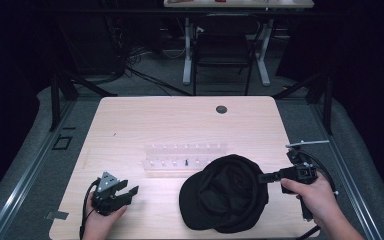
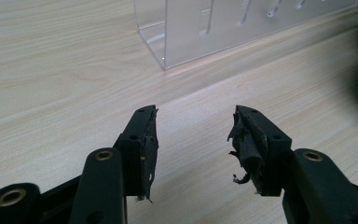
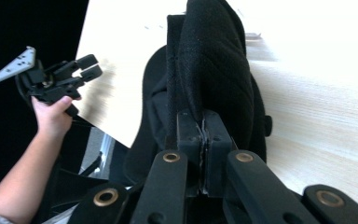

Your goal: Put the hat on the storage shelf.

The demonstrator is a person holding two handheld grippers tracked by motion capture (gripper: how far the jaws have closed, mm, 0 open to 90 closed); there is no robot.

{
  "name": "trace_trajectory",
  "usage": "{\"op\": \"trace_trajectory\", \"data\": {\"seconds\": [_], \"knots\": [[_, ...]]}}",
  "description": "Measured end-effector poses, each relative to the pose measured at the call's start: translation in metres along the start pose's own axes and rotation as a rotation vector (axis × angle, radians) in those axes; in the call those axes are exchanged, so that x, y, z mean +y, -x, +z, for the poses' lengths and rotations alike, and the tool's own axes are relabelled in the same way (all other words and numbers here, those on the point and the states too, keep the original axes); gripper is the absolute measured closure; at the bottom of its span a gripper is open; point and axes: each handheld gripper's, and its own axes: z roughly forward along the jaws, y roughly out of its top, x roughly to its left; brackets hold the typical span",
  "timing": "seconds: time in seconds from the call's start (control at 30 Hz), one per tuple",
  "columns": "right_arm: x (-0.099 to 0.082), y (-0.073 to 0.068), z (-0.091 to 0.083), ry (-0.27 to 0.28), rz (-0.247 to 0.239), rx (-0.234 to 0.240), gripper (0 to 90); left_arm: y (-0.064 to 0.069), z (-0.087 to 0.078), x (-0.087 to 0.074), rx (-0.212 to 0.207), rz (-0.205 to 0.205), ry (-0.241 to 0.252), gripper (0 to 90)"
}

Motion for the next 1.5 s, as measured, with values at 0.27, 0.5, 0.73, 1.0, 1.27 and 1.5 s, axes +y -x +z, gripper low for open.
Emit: {"op": "trace_trajectory", "data": {"seconds": [0.27,0.5,0.73,1.0,1.27,1.5], "knots": [[0.005,-0.010,-0.007,-0.015,0.015,0.047,88.5,0.000,0.000,0.000,0.000,-0.001,0.000,49.9],[0.010,-0.019,-0.013,-0.019,0.024,0.106,88.5,0.000,0.000,0.000,0.000,-0.003,0.001,49.9],[0.011,-0.028,-0.022,0.005,0.015,0.168,88.6,0.000,0.000,0.000,0.001,-0.004,0.001,49.9],[0.012,-0.040,-0.038,0.047,-0.021,0.205,88.6,0.000,0.000,0.000,0.000,-0.004,0.000,49.9],[0.015,-0.041,-0.049,0.087,-0.023,0.219,88.6,0.000,0.000,0.000,0.000,-0.003,-0.001,49.8],[0.022,-0.046,-0.060,0.134,-0.031,0.232,88.6,0.000,0.000,0.000,-0.001,-0.001,-0.002,49.8]]}}
